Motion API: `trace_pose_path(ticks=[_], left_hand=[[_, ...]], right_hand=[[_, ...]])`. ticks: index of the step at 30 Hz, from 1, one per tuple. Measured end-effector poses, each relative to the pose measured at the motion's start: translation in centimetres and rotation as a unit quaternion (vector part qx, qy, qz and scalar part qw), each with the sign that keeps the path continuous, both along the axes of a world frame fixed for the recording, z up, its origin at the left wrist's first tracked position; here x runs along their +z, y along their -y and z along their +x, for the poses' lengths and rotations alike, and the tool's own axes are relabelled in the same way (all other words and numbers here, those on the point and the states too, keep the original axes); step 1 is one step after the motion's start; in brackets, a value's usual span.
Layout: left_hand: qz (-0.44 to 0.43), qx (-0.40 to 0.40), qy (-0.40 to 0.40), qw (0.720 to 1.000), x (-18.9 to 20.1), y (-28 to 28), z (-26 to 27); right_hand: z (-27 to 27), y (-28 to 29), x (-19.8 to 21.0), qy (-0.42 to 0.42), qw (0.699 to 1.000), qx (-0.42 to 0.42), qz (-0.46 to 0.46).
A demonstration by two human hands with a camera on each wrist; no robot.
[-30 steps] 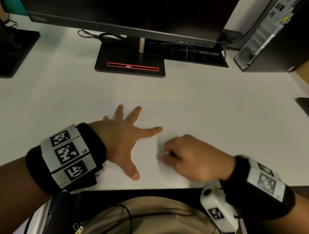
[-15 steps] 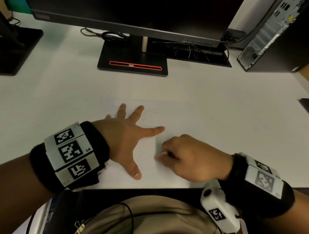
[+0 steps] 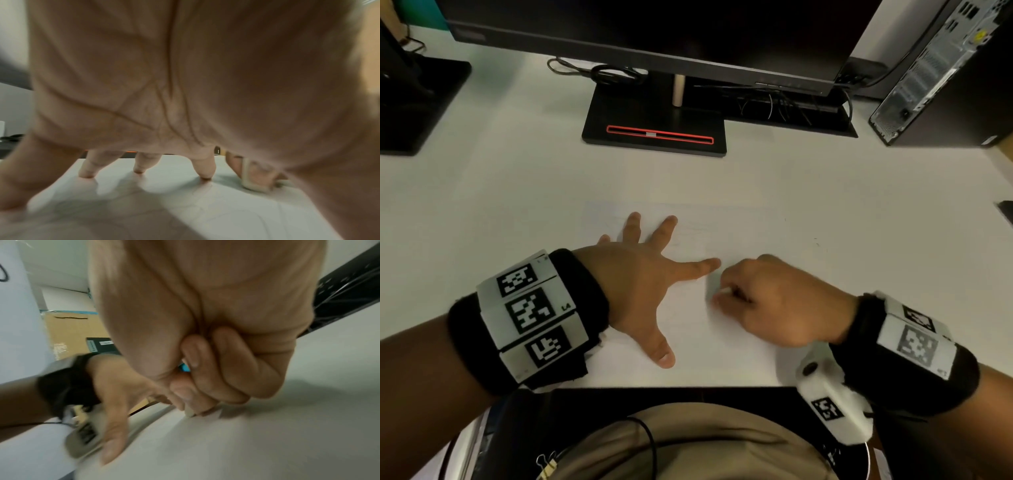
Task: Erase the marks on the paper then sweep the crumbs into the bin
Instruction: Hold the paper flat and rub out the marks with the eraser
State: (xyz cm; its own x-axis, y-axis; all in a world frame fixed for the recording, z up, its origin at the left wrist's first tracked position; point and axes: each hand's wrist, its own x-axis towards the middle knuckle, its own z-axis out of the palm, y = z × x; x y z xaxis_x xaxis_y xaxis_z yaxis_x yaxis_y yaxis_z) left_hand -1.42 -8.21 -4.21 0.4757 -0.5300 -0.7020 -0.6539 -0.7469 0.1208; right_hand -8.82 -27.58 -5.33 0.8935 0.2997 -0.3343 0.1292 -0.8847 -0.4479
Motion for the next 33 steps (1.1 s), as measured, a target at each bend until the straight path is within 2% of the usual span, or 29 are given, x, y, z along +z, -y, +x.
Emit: trace_pose_path(ticks=[2,7,11,15,19,23,28,33], left_hand=[[0.000,-0.007,0.007,1.000,-0.1,0.0,0.0],[0.001,-0.001,-0.001,1.000,-0.1,0.0,0.1],[0.003,-0.007,0.004,1.000,-0.3,0.1,0.2],[0.007,-0.007,0.003,1.000,-0.2,0.0,0.1],[0.006,-0.007,0.003,1.000,-0.1,0.0,0.1],[0.001,-0.005,0.003,1.000,-0.1,-0.1,0.1],[0.003,-0.004,-0.001,1.000,-0.2,0.0,0.2],[0.007,-0.011,0.005,1.000,-0.2,-0.1,0.2]], right_hand=[[-0.8,-1.1,0.0,-0.023,0.999,0.040,0.000],[1.2,0.5,0.5,-0.006,1.000,0.002,-0.015],[-0.1,-1.1,0.1,-0.026,0.998,0.049,-0.009],[1.5,0.9,0.0,0.003,1.000,-0.023,0.000],[0.4,-0.1,-0.3,-0.015,0.999,0.030,-0.012],[2.2,1.9,0.1,0.003,0.999,-0.031,-0.034],[0.9,0.9,0.0,-0.030,0.999,0.022,-0.032],[2.6,2.5,0.2,0.002,0.999,-0.031,-0.042]])
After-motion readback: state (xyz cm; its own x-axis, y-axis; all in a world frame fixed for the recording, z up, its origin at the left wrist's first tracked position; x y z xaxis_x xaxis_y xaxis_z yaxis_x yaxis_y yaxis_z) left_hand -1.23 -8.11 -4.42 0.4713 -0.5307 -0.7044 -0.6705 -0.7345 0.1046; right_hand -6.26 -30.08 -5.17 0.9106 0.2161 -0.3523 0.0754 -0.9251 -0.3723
